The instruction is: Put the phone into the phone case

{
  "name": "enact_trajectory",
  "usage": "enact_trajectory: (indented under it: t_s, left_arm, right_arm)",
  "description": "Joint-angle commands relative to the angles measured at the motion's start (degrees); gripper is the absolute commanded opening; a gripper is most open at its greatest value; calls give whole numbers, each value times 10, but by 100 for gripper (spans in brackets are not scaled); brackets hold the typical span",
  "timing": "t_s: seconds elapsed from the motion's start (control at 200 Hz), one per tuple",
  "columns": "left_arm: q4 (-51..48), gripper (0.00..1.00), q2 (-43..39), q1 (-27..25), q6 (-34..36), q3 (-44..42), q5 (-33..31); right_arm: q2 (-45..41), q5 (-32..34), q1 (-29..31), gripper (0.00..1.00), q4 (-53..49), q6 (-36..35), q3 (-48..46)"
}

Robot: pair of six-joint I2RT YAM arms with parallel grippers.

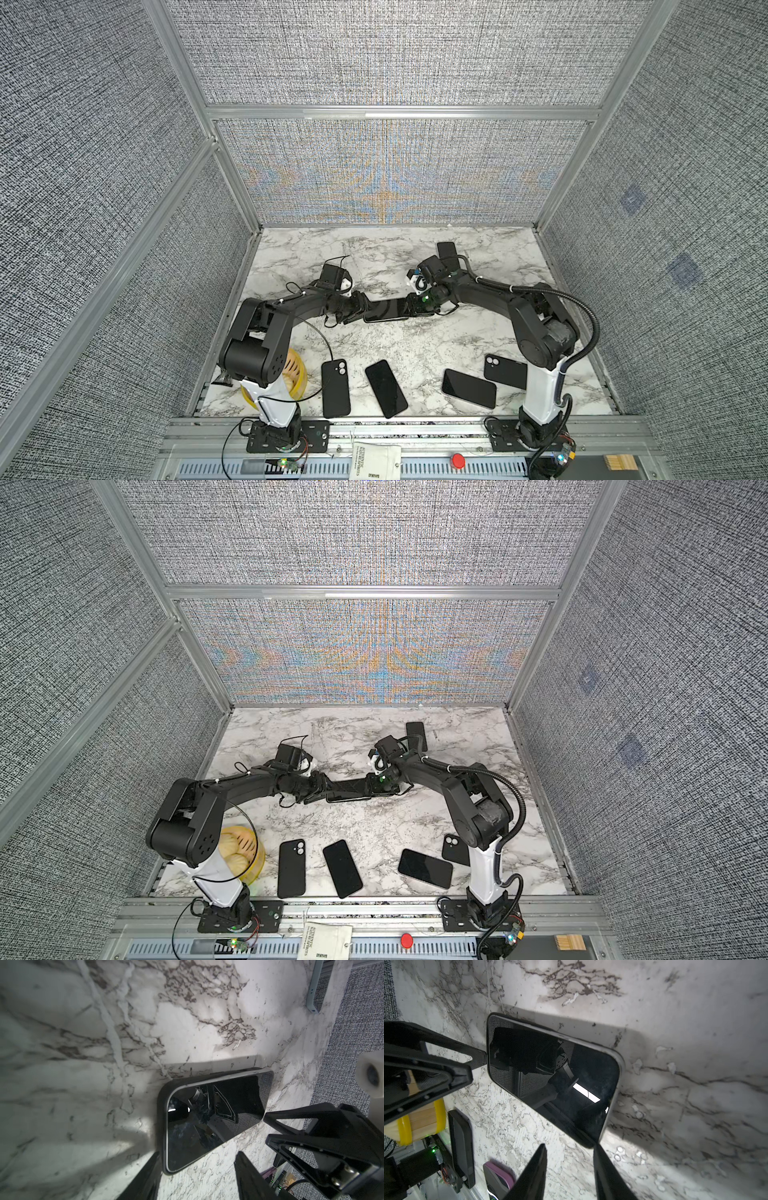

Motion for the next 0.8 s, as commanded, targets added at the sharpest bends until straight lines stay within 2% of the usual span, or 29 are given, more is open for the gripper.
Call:
enact_trajectory:
  t_s: [0.0, 0.235, 0.795]
  left_arm:
    - [-36, 57, 15, 1, 27, 23, -4]
    - [-46, 54, 16, 1, 36, 30, -4]
    - [-24, 49, 19, 0, 26, 17, -1]
  right_arm:
    - [6, -2, 2, 38, 24, 5, 1]
    - [9, -1, 3, 31, 21, 4, -3]
    - [5, 5, 7, 22, 9, 4, -3]
